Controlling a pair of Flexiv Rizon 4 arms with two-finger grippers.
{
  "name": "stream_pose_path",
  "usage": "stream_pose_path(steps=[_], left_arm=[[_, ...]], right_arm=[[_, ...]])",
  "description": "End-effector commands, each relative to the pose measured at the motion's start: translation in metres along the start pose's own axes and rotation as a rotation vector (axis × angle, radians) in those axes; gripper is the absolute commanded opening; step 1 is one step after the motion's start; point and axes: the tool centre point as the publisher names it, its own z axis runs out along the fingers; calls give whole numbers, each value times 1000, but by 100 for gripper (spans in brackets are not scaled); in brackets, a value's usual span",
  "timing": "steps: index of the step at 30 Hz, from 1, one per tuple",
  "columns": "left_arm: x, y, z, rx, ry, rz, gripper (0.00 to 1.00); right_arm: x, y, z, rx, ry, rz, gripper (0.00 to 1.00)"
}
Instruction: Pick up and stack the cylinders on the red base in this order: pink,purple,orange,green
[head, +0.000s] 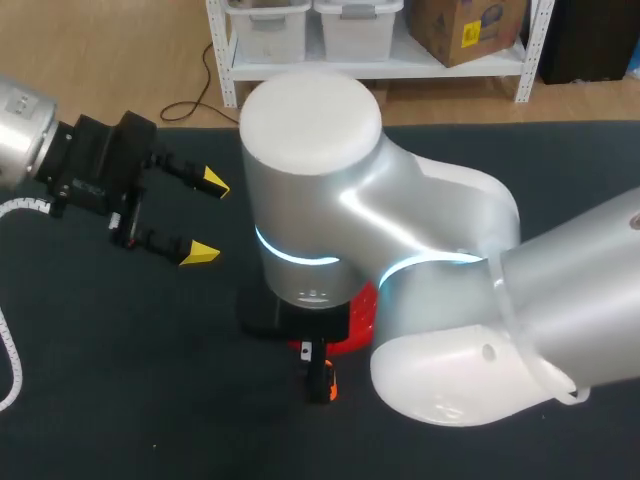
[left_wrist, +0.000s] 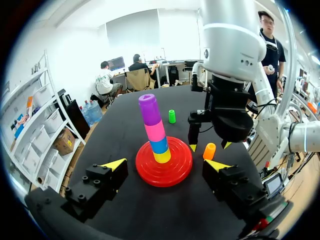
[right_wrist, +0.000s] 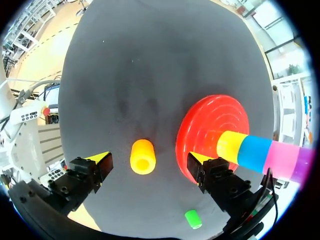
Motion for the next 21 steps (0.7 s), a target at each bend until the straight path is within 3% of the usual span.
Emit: stream_pose_path(steps=[1,11,14,15,16,17,21], left_arm=[[2,0,0,-2,-5,3,100],[2,0,0,-2,-5,3,100],[2,0,0,-2,-5,3,100],[2,0,0,-2,-5,3,100],[2,0,0,-2,-5,3,100],[2,0,0,-2,-5,3,100],[2,0,0,-2,-5,3,100]], right_arm=[[3,1,-2,3,-2,-5,100],[9,6,-2,-3,0,-22,100],[8,5,0,-4,6,-23,82],[8,5,1,-4,7,-23,75],[7,5,1,-6,10,-23,60],[6,5,1,-7,11,-23,54],[3,8,3,-4,22,-26,49]])
